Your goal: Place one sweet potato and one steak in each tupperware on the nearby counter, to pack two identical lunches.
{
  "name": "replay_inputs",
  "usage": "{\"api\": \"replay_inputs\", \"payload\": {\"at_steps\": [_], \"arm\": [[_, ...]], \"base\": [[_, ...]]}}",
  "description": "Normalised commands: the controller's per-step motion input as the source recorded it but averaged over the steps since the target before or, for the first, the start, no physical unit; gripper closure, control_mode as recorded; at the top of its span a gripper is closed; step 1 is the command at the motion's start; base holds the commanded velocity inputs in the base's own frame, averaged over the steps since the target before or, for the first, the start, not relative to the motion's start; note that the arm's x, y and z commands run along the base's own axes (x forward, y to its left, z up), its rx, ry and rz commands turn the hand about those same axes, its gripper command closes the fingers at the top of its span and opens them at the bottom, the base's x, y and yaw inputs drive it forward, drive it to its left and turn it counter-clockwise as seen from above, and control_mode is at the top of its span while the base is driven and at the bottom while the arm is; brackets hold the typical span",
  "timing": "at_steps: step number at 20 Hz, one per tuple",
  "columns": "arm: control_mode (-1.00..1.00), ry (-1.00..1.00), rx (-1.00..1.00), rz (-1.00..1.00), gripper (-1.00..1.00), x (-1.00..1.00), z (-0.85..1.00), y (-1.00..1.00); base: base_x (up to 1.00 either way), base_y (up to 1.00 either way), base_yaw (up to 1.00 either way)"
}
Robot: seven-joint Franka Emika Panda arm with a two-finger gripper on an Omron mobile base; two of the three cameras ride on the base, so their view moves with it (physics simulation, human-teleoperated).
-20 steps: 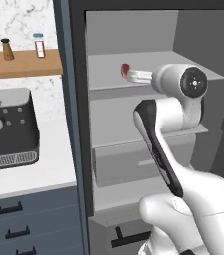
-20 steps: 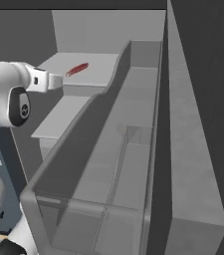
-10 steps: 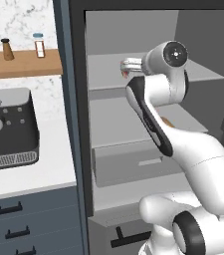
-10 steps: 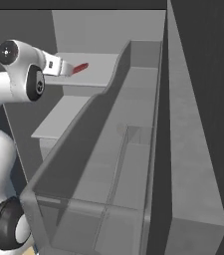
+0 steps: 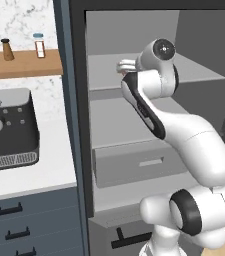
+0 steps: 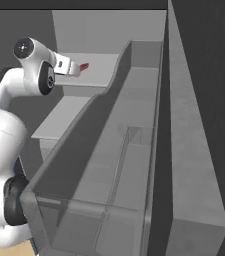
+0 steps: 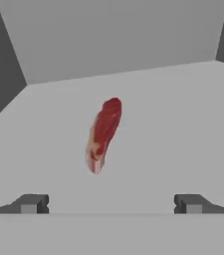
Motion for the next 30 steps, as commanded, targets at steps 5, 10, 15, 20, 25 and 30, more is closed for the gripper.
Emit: {"api": "replay_inputs", "payload": {"at_steps": [5,10,15,20,25,30], "arm": [[-1.00,0.12,-0.01,0.00,-1.00,0.48,-0.13,0.00],[-1.00,0.07,-0.02,0.00,-1.00,0.51,-0.09,0.00],[-1.00,0.06,-0.05,0.00,-1.00,0.42,-0.13,0.01],[-1.00,0.05,-0.05,0.00,-1.00,0.29,-0.12,0.13],[-1.00,0.06,0.00,0.00,-1.00,0.26,-0.11,0.06],[-1.00,0.12,-0.01,0.00,-1.00,0.23,-0.30,0.00]], "base": [[0.00,0.00,0.00],[0.00,0.00,0.00],[0.00,0.00,0.00],[0.00,0.00,0.00],[0.00,0.00,0.00],[0.00,0.00,0.00]]}}
